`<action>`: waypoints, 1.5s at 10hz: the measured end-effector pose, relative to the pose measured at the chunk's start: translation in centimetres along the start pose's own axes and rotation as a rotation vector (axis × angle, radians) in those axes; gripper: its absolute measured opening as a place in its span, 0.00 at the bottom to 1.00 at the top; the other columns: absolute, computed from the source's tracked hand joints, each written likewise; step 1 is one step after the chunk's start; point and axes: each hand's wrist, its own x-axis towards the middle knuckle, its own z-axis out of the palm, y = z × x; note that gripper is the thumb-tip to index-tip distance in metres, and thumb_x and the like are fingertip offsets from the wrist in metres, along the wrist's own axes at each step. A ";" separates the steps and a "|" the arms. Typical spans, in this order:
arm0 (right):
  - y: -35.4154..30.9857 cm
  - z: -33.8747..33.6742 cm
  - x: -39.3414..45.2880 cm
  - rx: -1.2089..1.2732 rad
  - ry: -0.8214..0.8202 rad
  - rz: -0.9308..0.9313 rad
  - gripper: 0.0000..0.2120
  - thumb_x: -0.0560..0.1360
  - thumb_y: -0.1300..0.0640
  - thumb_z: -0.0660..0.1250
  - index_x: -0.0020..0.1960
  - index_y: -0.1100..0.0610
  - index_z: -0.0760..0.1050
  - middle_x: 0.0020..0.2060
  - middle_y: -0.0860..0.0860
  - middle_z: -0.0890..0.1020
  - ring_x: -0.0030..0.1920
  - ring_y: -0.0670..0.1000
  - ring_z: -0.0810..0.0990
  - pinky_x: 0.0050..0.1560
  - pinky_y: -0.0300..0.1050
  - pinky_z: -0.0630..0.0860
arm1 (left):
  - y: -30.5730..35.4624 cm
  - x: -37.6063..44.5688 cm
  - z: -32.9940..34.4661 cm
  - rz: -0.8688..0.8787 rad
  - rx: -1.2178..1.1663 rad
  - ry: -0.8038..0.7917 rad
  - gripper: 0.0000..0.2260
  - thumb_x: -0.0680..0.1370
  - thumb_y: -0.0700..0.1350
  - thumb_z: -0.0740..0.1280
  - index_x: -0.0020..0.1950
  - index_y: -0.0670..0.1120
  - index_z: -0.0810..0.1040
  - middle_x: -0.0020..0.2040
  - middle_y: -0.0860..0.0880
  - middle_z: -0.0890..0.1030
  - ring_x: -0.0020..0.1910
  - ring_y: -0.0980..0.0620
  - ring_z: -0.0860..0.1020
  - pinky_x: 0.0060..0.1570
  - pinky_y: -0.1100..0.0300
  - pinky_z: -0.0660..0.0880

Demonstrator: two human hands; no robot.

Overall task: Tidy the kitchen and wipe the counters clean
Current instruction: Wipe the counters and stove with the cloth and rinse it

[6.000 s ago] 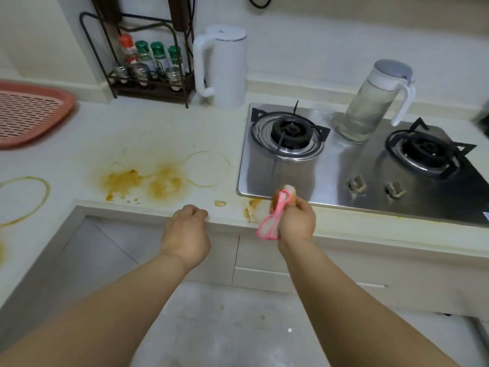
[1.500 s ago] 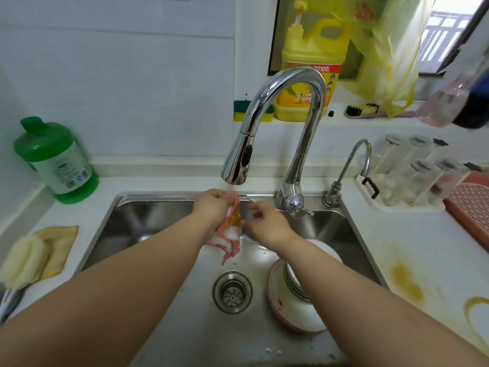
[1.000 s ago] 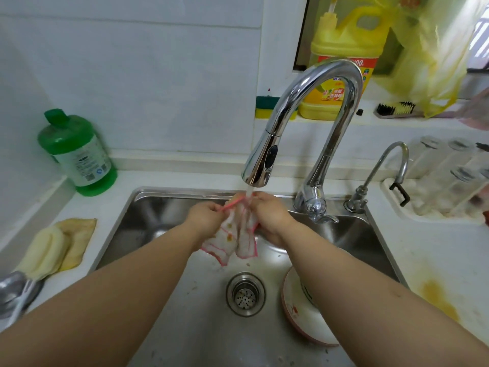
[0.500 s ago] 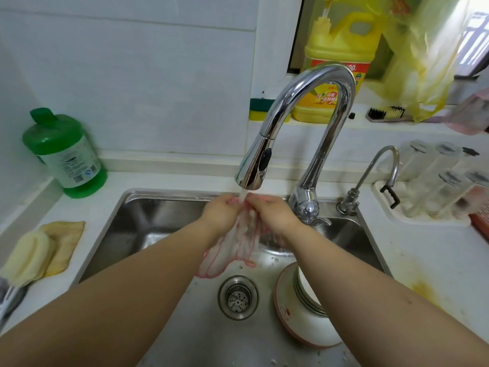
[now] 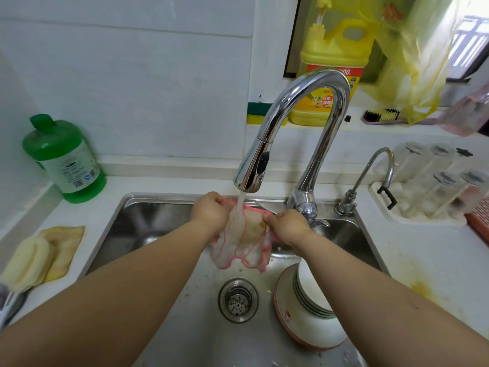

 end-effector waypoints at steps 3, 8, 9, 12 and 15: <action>-2.7 1.2 -1.4 0.668 -0.449 -0.074 0.10 0.66 0.65 0.68 0.45 0.53 0.78 0.36 0.56 0.79 0.36 0.54 0.78 0.48 0.53 0.76 | 1.2 -1.3 0.0 -0.194 -0.300 -0.201 0.13 0.76 0.33 0.61 0.32 0.42 0.73 0.28 0.43 0.74 0.19 0.51 0.69 0.22 0.68 0.65; -5.2 1.7 -0.5 1.309 -0.374 0.089 0.05 0.79 0.61 0.60 0.45 0.59 0.72 0.35 0.56 0.79 0.34 0.52 0.80 0.43 0.51 0.77 | -3.6 -1.5 0.3 -0.477 -0.333 -0.237 0.26 0.77 0.66 0.55 0.62 0.47 0.74 0.56 0.44 0.74 0.60 0.42 0.72 0.56 0.46 0.68; -5.6 2.7 -1.3 1.308 -0.394 0.027 0.03 0.78 0.61 0.63 0.47 0.59 0.75 0.38 0.56 0.81 0.37 0.52 0.82 0.46 0.48 0.80 | -3.6 -1.2 1.6 -0.529 -0.549 -0.310 0.31 0.74 0.71 0.55 0.56 0.46 0.78 0.51 0.40 0.80 0.51 0.42 0.76 0.47 0.52 0.71; -6.1 4.5 -3.0 0.219 0.071 -0.579 0.15 0.75 0.48 0.68 0.40 0.60 0.75 0.44 0.54 0.73 0.47 0.53 0.73 0.50 0.43 0.70 | -2.2 -1.4 3.0 -0.081 -1.016 -0.538 0.34 0.73 0.70 0.56 0.51 0.40 0.80 0.44 0.46 0.85 0.48 0.54 0.82 0.54 0.58 0.73; -5.7 4.2 0.1 0.037 0.095 -0.414 0.16 0.82 0.51 0.55 0.42 0.58 0.72 0.40 0.58 0.78 0.44 0.56 0.75 0.40 0.41 0.64 | -1.2 -1.3 2.0 -0.380 -0.512 -0.242 0.20 0.81 0.54 0.57 0.34 0.46 0.73 0.19 0.48 0.68 0.18 0.53 0.61 0.22 0.68 0.58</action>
